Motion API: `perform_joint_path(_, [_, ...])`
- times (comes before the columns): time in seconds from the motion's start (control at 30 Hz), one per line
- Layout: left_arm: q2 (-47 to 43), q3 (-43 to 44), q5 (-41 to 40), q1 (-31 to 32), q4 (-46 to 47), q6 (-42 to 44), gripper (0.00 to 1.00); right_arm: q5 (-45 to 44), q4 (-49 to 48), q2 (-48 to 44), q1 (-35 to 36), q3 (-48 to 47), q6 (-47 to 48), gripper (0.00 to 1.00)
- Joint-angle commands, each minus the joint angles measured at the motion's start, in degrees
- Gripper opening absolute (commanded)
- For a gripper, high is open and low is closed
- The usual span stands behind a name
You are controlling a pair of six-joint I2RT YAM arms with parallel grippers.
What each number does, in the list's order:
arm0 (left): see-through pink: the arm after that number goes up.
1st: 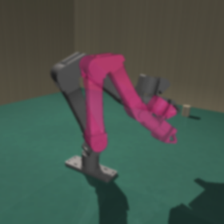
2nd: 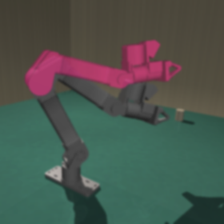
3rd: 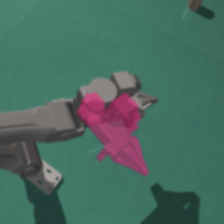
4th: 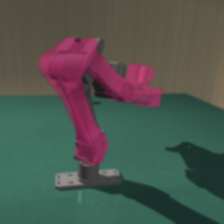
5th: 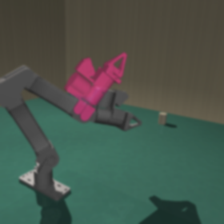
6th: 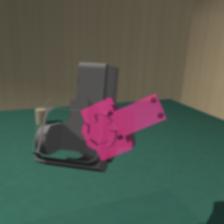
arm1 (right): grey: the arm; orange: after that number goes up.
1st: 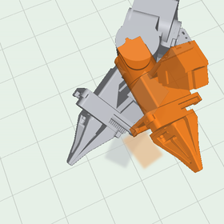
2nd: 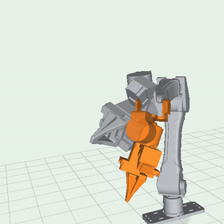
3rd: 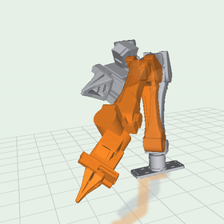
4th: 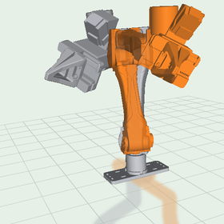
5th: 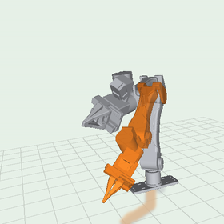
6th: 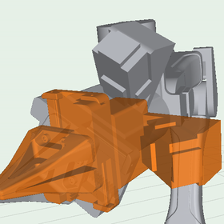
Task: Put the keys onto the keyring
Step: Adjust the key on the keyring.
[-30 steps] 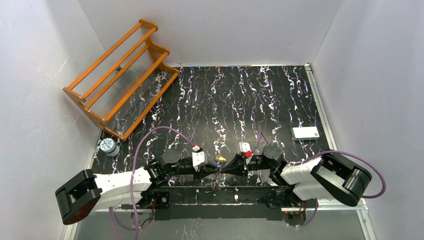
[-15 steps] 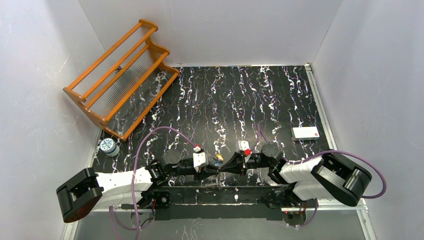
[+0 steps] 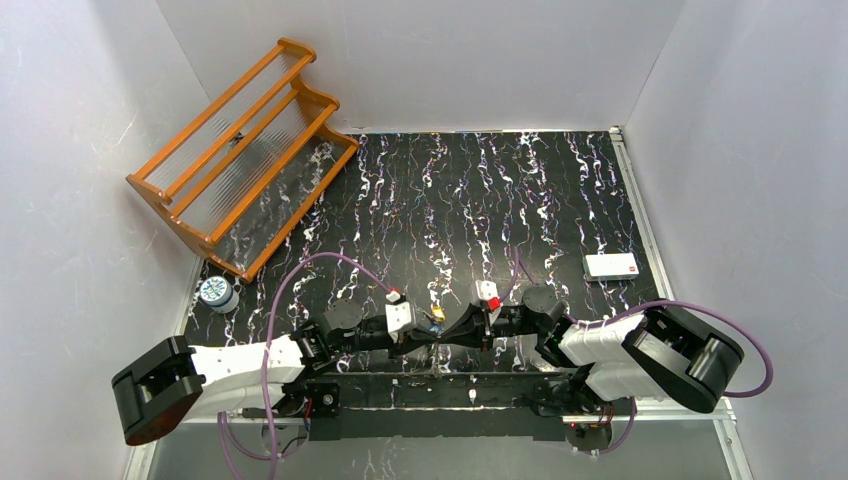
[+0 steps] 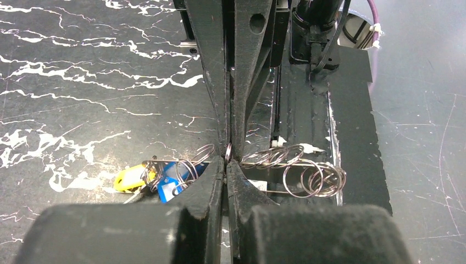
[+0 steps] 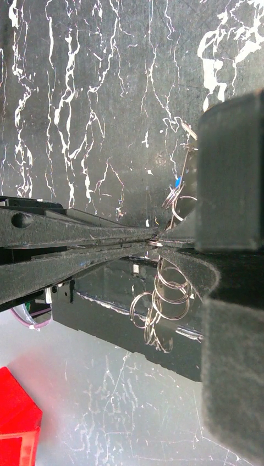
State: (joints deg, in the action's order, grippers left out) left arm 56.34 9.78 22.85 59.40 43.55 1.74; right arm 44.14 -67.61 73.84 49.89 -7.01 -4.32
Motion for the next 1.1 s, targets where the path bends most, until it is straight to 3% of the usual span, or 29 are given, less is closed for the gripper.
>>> perform_joint_path(0.0, [-0.88, 0.02, -2.42, 0.19, 1.36, -0.69, 0.00, 1.45, -2.35, -1.09, -0.02, -2.11, 0.36, 0.01])
perform_joint_path(0.13, [-1.62, -0.03, -3.54, 0.19, 0.85, -1.08, 0.00, -0.04, -1.12, -1.77, 0.02, -2.42, 0.63, 0.01])
perform_joint_path(0.27, [-4.33, 1.40, -5.81, 0.19, -4.32, 1.28, 0.00, -2.22, 2.80, -4.02, 0.01, -3.26, 2.91, 0.29])
perform_joint_path(0.4, [-6.45, 5.77, -7.40, 0.19, -15.08, 6.48, 0.00, -5.84, 9.67, -7.97, 0.03, -4.75, 6.82, 0.47])
perform_joint_path(0.63, [-4.73, 13.68, -9.29, 0.19, -30.47, 12.63, 0.00, -7.87, 18.03, -10.82, -0.03, -8.69, 11.06, 0.47])
perform_joint_path(0.8, [-3.26, 15.22, -11.36, 0.19, -31.86, 12.58, 0.00, -7.07, 18.15, -8.24, 0.18, -9.34, 10.59, 0.41])
perform_joint_path(1.07, [-1.80, 16.27, -11.50, 0.28, -32.17, 12.20, 0.00, -8.06, 17.97, -4.99, 0.49, -10.22, 9.08, 0.40])
